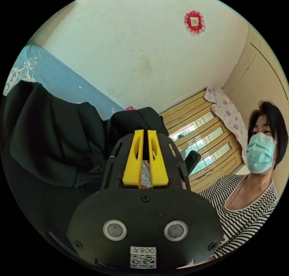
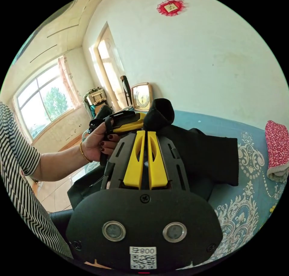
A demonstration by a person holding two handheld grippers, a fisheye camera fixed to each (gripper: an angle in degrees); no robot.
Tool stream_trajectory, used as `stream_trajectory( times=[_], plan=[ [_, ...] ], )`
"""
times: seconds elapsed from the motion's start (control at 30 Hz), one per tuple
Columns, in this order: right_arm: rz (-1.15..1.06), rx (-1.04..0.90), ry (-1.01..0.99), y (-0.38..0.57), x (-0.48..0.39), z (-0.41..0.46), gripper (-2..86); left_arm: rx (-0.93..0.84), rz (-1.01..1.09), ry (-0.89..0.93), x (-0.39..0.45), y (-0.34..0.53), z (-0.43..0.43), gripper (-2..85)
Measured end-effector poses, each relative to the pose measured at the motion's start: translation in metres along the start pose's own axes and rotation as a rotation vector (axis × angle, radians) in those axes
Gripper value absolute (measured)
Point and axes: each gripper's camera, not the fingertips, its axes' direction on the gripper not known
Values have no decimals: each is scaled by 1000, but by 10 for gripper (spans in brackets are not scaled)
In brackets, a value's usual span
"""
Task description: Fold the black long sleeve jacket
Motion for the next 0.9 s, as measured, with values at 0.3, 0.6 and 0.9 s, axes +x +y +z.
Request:
stream_trajectory(
  times=[0.3, 0.6, 0.9],
  plan=[
    [-117, -121, -170, -58, -91, 123, 9, 129, -95, -116, -37, 50, -119, 155],
    [-146, -292, -225, -72, -148, 221, 11, 85, -192, -356, -63, 91, -152, 113],
    [-168, -468, -224, -88, -172, 314, 20, 98, -321, -413, -110, 119, -176, 100]
  ],
)
